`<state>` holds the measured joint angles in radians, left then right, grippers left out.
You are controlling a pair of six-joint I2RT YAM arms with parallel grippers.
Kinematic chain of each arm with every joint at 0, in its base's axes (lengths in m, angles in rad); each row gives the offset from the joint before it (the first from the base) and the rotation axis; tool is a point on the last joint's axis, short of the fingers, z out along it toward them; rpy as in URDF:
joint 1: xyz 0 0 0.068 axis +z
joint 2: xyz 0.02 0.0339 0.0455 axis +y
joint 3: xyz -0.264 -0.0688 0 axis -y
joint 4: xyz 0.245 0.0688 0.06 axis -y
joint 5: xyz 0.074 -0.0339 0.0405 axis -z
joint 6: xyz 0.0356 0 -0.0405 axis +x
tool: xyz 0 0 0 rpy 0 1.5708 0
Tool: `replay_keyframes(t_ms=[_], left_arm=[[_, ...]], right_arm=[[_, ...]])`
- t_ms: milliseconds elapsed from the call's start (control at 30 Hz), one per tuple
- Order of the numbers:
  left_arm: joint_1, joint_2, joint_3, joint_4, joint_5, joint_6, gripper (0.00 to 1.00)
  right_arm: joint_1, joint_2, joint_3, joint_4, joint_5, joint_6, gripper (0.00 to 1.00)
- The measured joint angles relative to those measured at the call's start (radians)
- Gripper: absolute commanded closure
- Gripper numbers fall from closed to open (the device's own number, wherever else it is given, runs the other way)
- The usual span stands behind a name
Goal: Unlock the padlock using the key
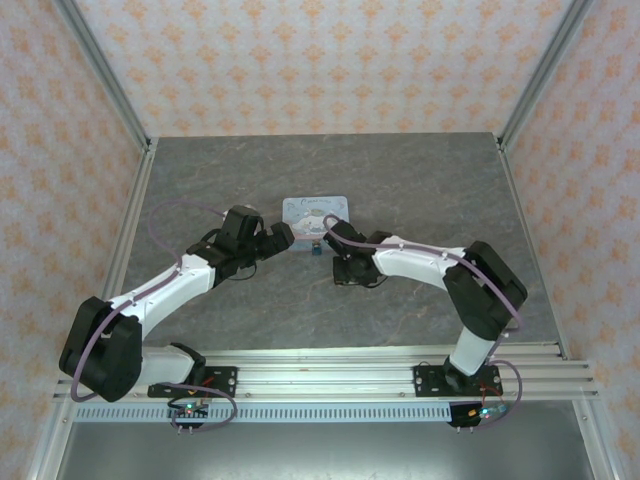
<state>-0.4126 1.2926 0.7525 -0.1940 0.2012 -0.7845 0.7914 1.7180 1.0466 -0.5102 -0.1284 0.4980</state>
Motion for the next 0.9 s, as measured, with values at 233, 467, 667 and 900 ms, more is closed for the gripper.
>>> replay_keyframes(t_ms=[233, 467, 667, 900], left_arm=[[0.000, 0.000, 0.000, 0.000, 0.000, 0.000, 0.00], [0.000, 0.000, 0.000, 0.000, 0.000, 0.000, 0.00], [0.000, 0.000, 0.000, 0.000, 0.000, 0.000, 0.00], [0.000, 0.000, 0.000, 0.000, 0.000, 0.000, 0.00]], right_arm=[[0.000, 0.046, 0.041, 0.007, 0.002, 0.004, 0.63], [0.000, 0.092, 0.060, 0.011, 0.002, 0.007, 0.63], [0.000, 0.099, 0.064, 0.006, 0.009, 0.007, 0.66], [0.008, 0.099, 0.064, -0.001, 0.029, 0.006, 0.68]])
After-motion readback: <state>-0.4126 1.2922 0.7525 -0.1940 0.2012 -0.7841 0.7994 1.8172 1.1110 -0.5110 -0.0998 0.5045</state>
